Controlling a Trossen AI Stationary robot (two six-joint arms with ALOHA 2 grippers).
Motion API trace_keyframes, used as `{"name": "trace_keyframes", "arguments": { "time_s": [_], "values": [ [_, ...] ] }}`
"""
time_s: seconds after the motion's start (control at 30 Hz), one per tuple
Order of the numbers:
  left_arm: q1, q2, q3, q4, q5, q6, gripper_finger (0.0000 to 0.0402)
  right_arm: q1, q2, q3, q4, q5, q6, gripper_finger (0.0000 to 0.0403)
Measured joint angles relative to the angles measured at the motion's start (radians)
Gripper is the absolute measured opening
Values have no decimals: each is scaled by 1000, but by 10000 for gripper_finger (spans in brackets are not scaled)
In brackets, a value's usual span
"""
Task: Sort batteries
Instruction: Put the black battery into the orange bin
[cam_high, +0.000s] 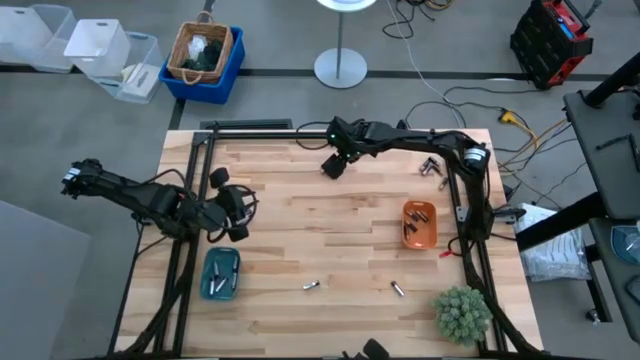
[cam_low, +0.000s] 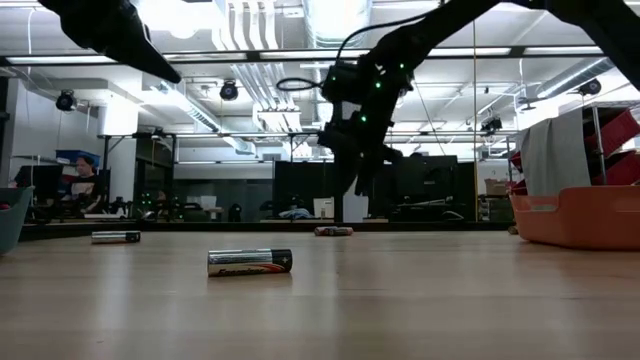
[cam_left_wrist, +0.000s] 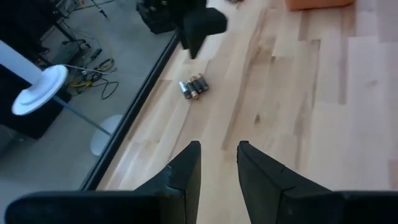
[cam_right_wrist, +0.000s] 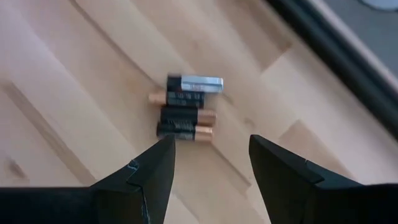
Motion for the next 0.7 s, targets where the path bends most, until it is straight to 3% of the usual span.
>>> {"name": "trace_keyframes", "arguments": {
  "time_s": [0.2, 0.7],
  "values": [
    [0, -2, 0, -25, -45, 1, 84, 9, 34, 0, -19, -10, 0, 215],
    [0, -4, 0, -32, -47, 2, 84, 28, 99, -4, 30, -9, 31, 323]
  ]
}}
